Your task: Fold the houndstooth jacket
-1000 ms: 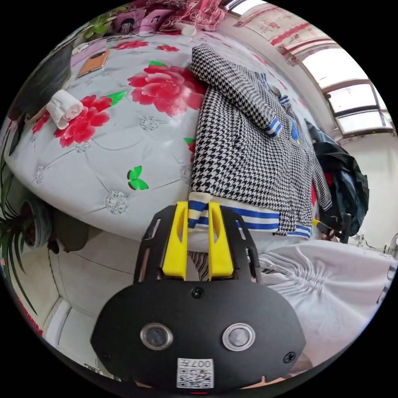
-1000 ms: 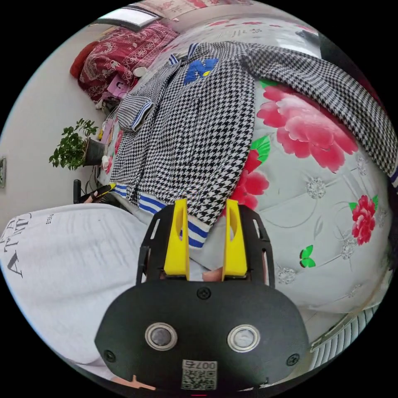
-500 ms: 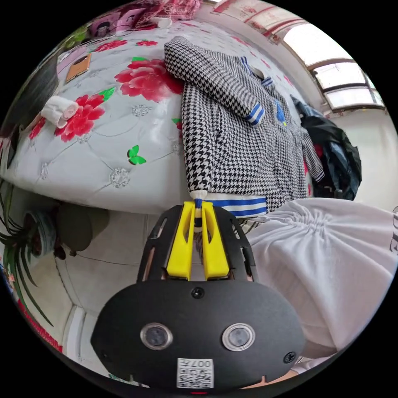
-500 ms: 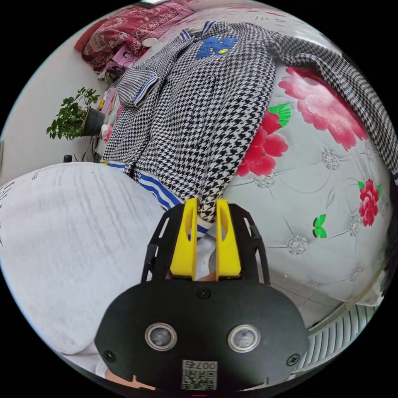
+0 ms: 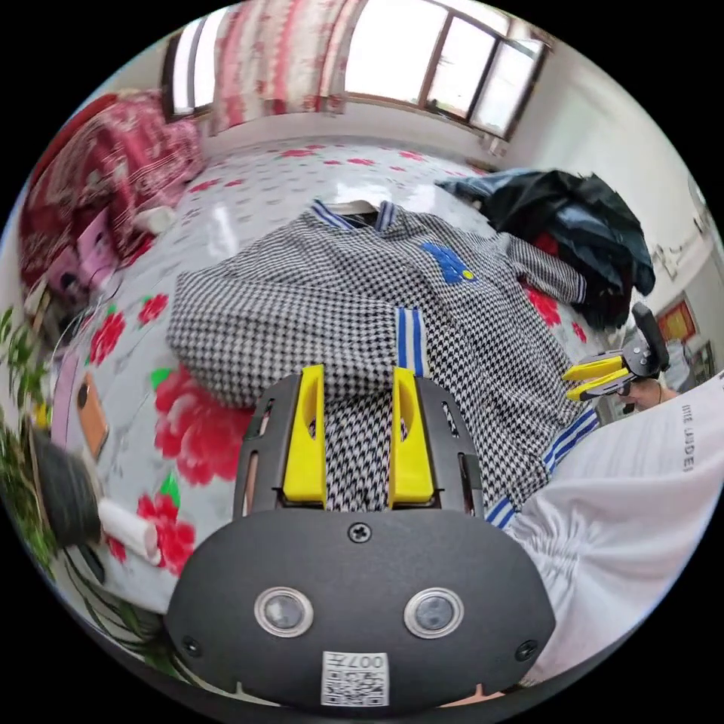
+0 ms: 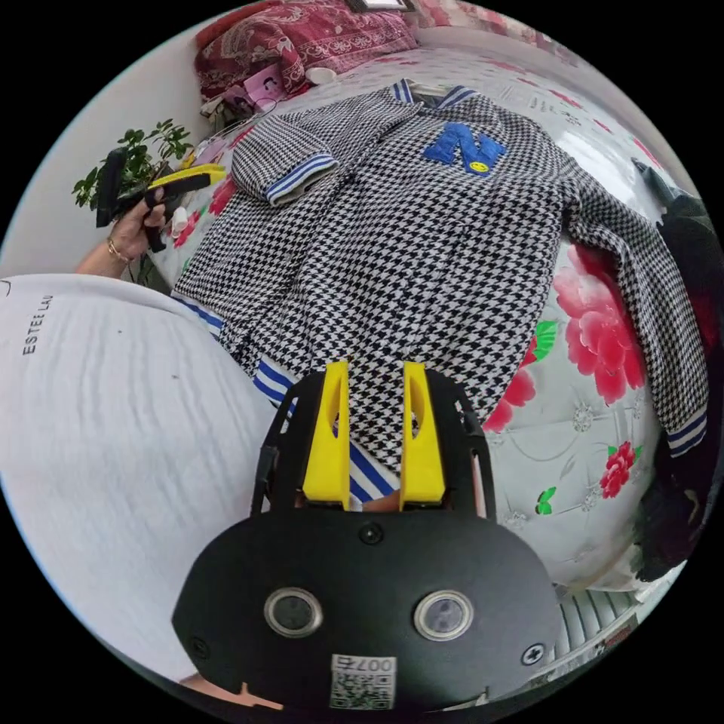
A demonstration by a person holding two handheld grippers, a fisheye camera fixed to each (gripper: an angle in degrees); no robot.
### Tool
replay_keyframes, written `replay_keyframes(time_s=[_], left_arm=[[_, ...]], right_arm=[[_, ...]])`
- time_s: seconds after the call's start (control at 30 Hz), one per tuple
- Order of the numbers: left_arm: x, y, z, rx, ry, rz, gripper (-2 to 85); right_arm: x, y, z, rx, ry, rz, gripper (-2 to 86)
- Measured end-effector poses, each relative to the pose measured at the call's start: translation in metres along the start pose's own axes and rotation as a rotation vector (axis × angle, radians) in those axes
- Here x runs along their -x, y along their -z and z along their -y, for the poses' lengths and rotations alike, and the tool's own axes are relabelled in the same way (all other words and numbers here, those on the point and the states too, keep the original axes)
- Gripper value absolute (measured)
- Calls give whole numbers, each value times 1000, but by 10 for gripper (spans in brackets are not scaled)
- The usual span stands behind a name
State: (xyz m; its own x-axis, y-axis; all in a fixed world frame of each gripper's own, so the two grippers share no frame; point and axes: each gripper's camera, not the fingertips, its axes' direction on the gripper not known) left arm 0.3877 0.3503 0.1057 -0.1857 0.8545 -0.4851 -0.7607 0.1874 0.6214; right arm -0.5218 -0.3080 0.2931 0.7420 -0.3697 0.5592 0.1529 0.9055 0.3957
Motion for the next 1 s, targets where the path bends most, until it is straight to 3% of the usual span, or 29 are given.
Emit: replay_keyframes(time_s=[0.17, 0.3, 0.4, 0.5, 0.63, 0.73, 0.9, 1.0], left_arm=[[-19, -97, 33, 256, -186, 15, 106], [44, -87, 40, 168, 0, -278, 32], [126, -44, 23, -81, 243, -573, 10], [207, 22, -3, -407, 415, -664, 3], [297, 126, -39, -848, 563, -559, -2], [320, 184, -51, -1060, 581, -425, -2], [297, 219, -18, -1182, 419, -427, 1], [245, 192, 45, -1046, 221, -519, 11]], right_arm=[[40, -24, 15, 49, 3, -220, 88], [37, -13, 13, 25, -50, -188, 87], [27, 0, 13, -9, -142, -146, 89], [20, 13, 10, -44, -223, -119, 87], [16, 30, 5, -74, -276, -105, 83], [13, 45, 1, -90, -299, -85, 81], [-3, 82, -8, -89, -306, 25, 82], [-25, 114, -20, -115, -373, 189, 87]])
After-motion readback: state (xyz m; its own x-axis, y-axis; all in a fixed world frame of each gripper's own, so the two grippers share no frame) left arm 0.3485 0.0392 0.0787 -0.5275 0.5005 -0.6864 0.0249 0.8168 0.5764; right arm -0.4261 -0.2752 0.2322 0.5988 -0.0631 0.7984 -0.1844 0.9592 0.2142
